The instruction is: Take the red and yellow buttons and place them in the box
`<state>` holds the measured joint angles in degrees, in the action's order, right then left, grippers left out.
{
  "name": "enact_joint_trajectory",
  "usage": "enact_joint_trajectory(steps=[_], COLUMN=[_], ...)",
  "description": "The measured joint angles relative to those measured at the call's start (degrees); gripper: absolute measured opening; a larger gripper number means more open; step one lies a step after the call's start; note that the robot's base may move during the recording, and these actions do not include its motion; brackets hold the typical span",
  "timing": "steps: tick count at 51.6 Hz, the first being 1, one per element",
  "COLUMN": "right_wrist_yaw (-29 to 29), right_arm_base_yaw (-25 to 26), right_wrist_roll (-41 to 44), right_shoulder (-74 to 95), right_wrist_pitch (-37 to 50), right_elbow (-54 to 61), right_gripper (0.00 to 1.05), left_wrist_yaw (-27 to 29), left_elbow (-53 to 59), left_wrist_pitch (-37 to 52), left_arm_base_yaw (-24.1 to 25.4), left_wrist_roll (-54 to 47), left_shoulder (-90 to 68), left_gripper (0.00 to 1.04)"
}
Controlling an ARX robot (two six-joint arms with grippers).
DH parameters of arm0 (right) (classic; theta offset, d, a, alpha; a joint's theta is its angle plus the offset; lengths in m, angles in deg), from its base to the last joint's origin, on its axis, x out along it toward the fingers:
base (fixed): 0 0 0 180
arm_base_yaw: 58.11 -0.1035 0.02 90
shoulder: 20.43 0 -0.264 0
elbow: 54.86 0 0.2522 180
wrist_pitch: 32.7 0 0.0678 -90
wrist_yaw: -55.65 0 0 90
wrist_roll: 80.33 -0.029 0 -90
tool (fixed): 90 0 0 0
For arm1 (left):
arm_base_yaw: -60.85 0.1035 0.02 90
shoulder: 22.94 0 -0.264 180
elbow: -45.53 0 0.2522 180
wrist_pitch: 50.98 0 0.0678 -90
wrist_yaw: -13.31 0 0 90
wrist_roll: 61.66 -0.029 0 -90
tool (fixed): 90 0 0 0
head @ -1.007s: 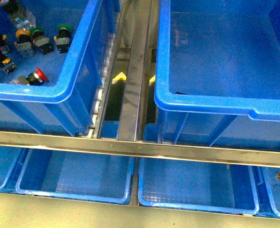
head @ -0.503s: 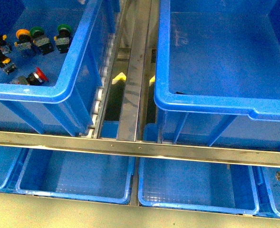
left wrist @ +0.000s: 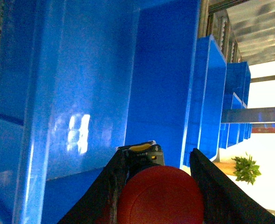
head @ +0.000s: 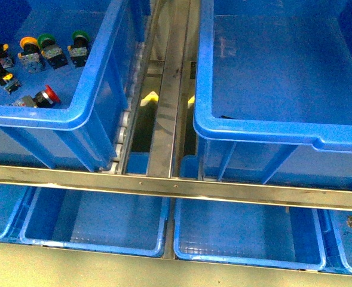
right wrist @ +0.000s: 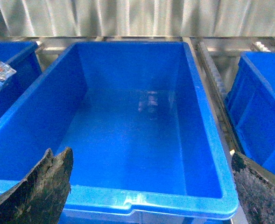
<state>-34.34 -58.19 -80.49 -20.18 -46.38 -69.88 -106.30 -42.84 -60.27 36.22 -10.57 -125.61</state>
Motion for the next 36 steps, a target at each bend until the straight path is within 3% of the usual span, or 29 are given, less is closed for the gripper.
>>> enact_joint_trajectory(steps=[15, 33, 36], right_wrist_yaw=[0.02, 0.0, -8.63], right_arm_base_yaw=[0.0, 0.0, -2.54], right_wrist_roll=[0.0, 0.0, -1.2], right_shoulder=[0.02, 0.02, 3.72], right_wrist_pitch=[0.02, 0.0, -6.21], right_elbow=[0.0, 0.0, -2.27], right_gripper=[0.98, 0.98, 0.98], left_wrist_yaw=[1.14, 2.49, 2.54], left_elbow=[-1.73, -3.54, -3.74], left_wrist_pitch=[1.07, 0.33, 0.35], left_arm_base_yaw=[-4.61, -5.53, -5.53], left_wrist_roll=[2.84, 3.26, 3.26], left_shoulder=[-1.64, -4.87, -4.9], left_gripper=[0.34, 0.34, 0.34])
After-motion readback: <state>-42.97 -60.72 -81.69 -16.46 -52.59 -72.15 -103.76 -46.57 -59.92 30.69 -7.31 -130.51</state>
